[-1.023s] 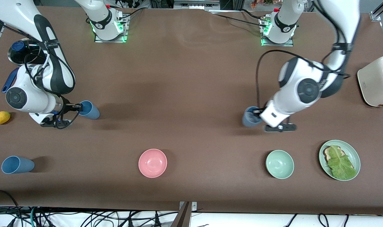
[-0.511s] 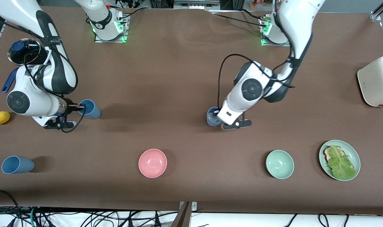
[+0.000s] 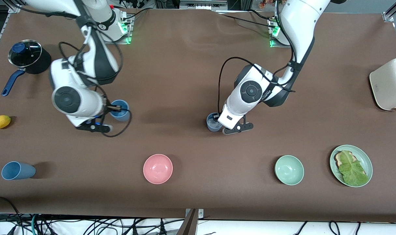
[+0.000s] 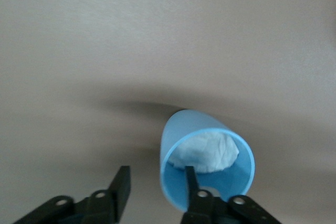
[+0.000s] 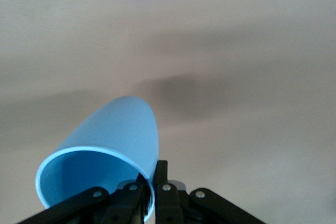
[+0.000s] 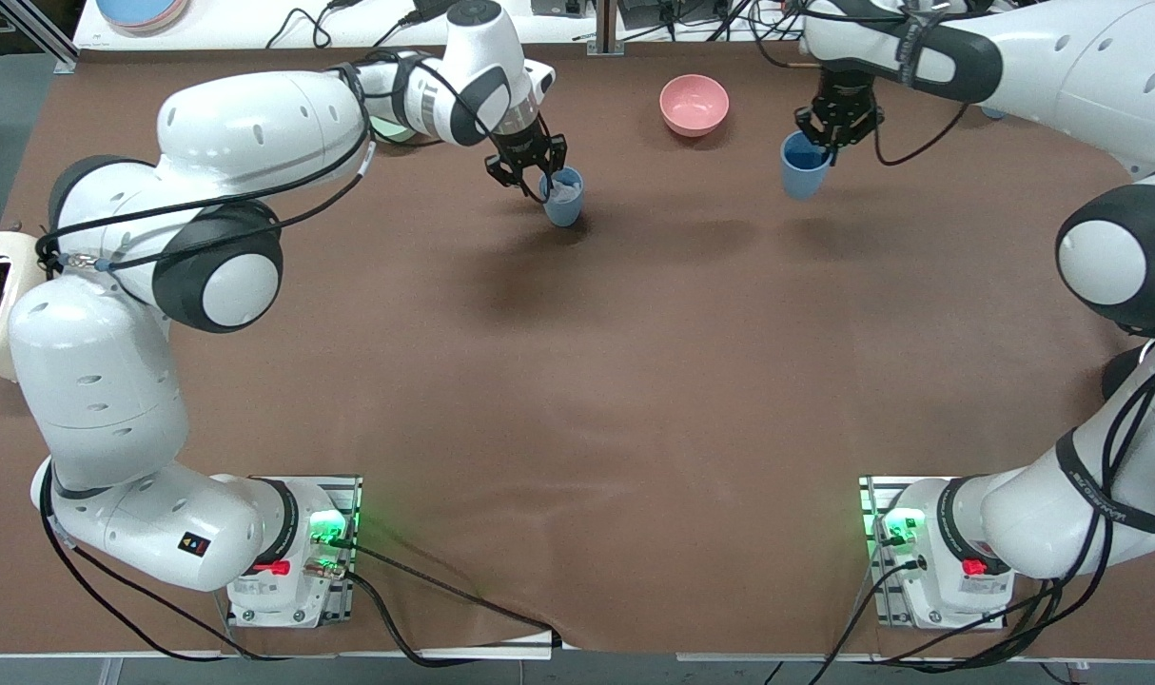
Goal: Stack blue cups with both arms
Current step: 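Release the tissue cup with the left gripper while the right gripper brings its cup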
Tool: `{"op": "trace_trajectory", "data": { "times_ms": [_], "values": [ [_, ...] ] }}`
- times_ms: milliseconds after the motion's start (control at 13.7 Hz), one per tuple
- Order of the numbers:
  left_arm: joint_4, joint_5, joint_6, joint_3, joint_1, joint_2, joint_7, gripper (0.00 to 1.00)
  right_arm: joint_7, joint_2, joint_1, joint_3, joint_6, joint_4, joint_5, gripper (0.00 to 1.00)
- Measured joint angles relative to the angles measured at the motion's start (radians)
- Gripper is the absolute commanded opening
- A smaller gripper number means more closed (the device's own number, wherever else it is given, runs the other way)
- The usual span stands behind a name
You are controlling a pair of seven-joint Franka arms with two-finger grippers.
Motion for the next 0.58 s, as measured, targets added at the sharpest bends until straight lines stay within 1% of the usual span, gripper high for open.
{"op": "trace_trajectory", "data": {
  "times_ms": [146,292,438,584],
  "values": [
    [0.025,0.001,-0.143,0.010,0.033,-0.072,0.048,1.00,0.121,0.034,0.062,0.000,-0.033,0.073,0.049,0.00],
    [0.034,0.003,-0.256,0.016,0.116,-0.149,0.166,1.00,0.234,0.064,0.126,0.001,-0.038,0.129,0.084,0.00],
    [0.035,0.029,-0.319,0.019,0.211,-0.202,0.316,1.00,0.357,0.094,0.193,0.002,-0.033,0.187,0.136,0.00],
    [0.035,0.072,-0.373,0.021,0.280,-0.238,0.435,1.00,0.473,0.136,0.258,0.003,-0.002,0.256,0.170,0.00]
  ]
}}
